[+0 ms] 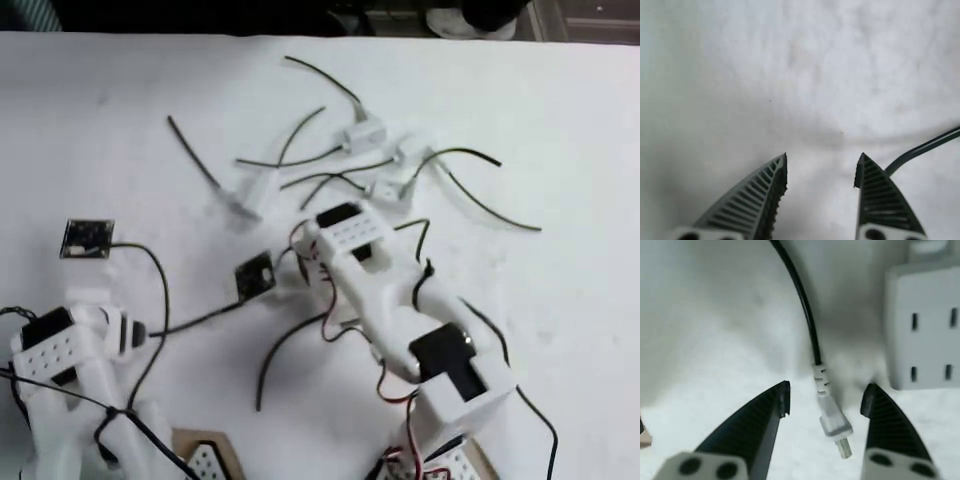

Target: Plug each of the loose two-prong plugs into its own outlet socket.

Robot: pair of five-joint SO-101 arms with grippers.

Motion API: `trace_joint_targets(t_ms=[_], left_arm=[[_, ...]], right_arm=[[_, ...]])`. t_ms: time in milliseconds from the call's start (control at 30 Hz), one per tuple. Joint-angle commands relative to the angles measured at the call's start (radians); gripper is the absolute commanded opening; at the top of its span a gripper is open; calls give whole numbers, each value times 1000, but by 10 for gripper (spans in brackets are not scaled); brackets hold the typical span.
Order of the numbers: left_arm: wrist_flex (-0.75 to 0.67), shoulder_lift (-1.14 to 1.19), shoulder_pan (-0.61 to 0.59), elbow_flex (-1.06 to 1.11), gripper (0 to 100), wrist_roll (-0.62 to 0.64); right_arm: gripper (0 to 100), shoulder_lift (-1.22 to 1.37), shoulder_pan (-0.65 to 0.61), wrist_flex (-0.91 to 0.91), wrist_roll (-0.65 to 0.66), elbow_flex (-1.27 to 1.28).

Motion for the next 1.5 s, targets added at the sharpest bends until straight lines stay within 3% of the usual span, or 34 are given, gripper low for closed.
trace_joint_targets(t_ms=[0,200,567,700,900,1300,1467], left_arm=[[-15,-24,-5,-3,230,-9],[-15,-24,-5,-3,230,-9],[-15,-24,-5,-3,230,-9],[-15,-24,-5,-3,230,-9],[-51,-25,-5,12,230,-6],[-51,-25,-4,11,230,-6],[-43,-25,2,-26,230,2]], right_arm=[[224,-2,48,-10,6,-20],[94,-1,74,-31,6,-15],[22,36,59,-27,0,-37],[19,-65,99,91,-21,-87],[19,-291,145,170,-230,-118],[19,-627,223,191,-852,-123],[19,-809,214,216,-921,-118]])
